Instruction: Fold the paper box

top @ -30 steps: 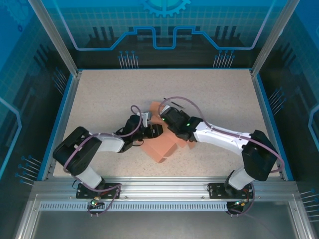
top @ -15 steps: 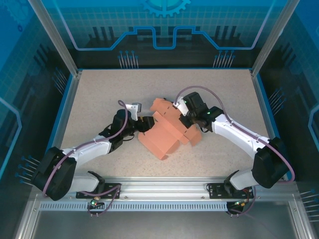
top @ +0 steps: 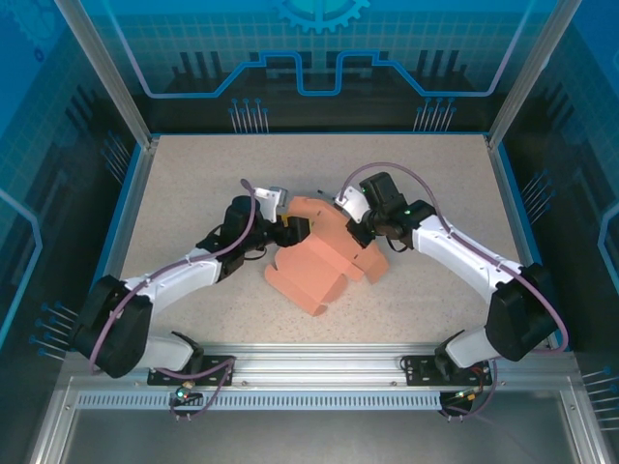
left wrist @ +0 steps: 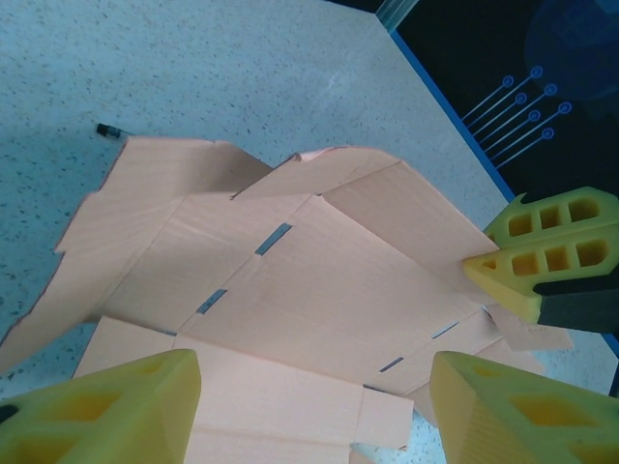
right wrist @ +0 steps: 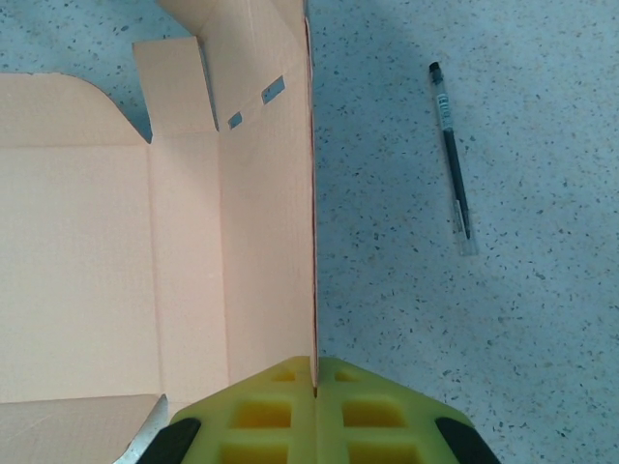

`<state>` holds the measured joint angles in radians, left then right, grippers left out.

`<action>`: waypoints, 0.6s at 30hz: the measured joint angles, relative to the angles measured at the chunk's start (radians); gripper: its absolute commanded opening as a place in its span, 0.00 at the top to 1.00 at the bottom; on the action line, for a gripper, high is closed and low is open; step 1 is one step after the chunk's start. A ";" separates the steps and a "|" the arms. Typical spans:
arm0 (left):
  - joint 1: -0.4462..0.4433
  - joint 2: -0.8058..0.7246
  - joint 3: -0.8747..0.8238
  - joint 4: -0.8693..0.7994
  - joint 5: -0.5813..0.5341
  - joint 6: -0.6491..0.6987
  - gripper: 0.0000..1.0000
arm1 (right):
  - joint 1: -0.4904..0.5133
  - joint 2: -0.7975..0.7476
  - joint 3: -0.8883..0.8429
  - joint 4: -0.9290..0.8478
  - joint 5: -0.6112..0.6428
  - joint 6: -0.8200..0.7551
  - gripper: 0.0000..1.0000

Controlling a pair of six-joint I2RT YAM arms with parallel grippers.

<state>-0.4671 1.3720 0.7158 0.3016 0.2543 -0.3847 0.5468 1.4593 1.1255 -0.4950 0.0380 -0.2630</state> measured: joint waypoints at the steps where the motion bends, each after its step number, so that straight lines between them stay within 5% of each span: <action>1: 0.003 0.011 0.002 0.000 0.009 0.000 0.34 | 0.000 0.000 0.000 -0.002 -0.003 0.000 1.00; 18: 0.110 0.084 0.030 0.026 0.149 -0.001 0.33 | 0.016 0.004 0.048 -0.051 0.006 -0.007 1.00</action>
<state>-0.3573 1.4563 0.7456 0.3271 0.4030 -0.3855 0.5625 1.4631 1.1736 -0.5461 0.0441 -0.2699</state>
